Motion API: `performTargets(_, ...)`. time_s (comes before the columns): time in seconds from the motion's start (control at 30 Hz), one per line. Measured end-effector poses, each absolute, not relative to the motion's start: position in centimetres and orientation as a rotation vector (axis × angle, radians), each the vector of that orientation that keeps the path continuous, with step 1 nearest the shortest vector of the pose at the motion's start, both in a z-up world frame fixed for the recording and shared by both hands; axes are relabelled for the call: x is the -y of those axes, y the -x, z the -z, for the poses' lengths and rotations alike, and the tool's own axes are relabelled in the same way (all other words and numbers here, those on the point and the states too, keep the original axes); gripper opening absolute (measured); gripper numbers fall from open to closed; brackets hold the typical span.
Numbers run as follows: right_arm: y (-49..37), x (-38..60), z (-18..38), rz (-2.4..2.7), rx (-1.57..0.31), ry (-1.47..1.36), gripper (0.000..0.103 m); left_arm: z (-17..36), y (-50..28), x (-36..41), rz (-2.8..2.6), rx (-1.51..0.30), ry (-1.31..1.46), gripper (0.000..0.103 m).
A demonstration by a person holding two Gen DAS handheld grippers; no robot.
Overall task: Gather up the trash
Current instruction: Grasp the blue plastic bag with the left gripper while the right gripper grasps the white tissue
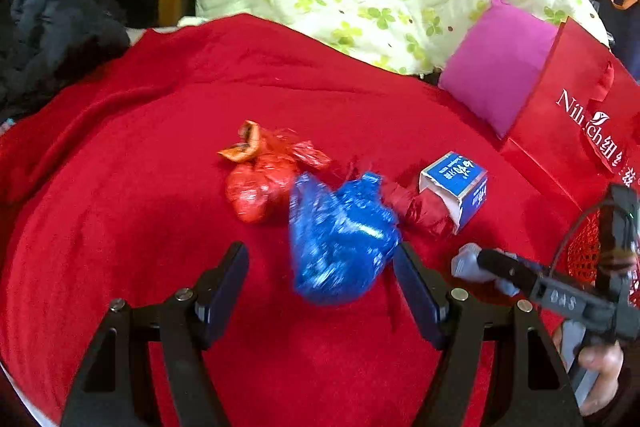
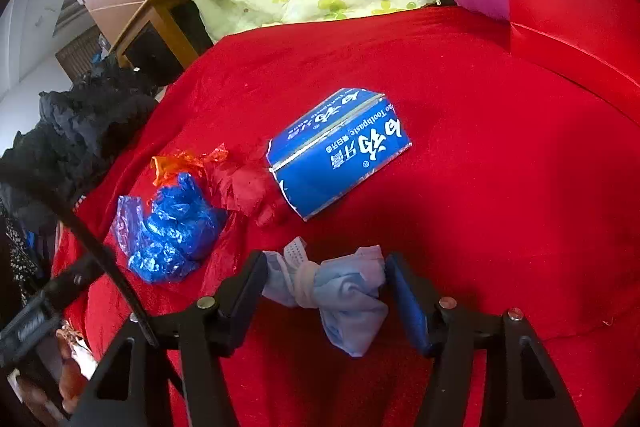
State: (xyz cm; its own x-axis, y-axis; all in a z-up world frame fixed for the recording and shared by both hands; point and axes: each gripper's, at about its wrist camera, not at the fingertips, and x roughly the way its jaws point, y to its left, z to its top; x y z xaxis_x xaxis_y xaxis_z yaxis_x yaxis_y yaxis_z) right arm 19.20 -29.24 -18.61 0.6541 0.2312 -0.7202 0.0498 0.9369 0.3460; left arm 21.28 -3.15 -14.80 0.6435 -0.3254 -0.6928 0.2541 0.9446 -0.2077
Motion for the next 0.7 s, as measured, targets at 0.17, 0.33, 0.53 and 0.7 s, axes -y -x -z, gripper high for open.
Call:
performTargets(0.17, -19.1, 28.6, 18.6, -0.131, -0.86, -0.314, 0.051, 17.2, -23.2, 4.1, 0.382, -0.892, 0.17, 0.059)
performTargets(0.33, -18.4, 28.2, 18.1, -0.162, -0.845, -0.288, 0.04, 18.3, -22.8, 4.4, 0.389, -0.929, 0.178, 0.037)
performTargets(0.53, -17.7, 28.1, 17.9, -0.198, -0.849, -0.285, 0.04, 17.6, -21.3, 4.2, 0.391, -0.911, 0.164, 0.026)
performTargets(0.7, -16.9, 28.2, 17.6, -0.266, -0.876, -0.296, 0.04, 17.0, -19.8, 3.5, 0.389, -0.909, 0.153, 0.024)
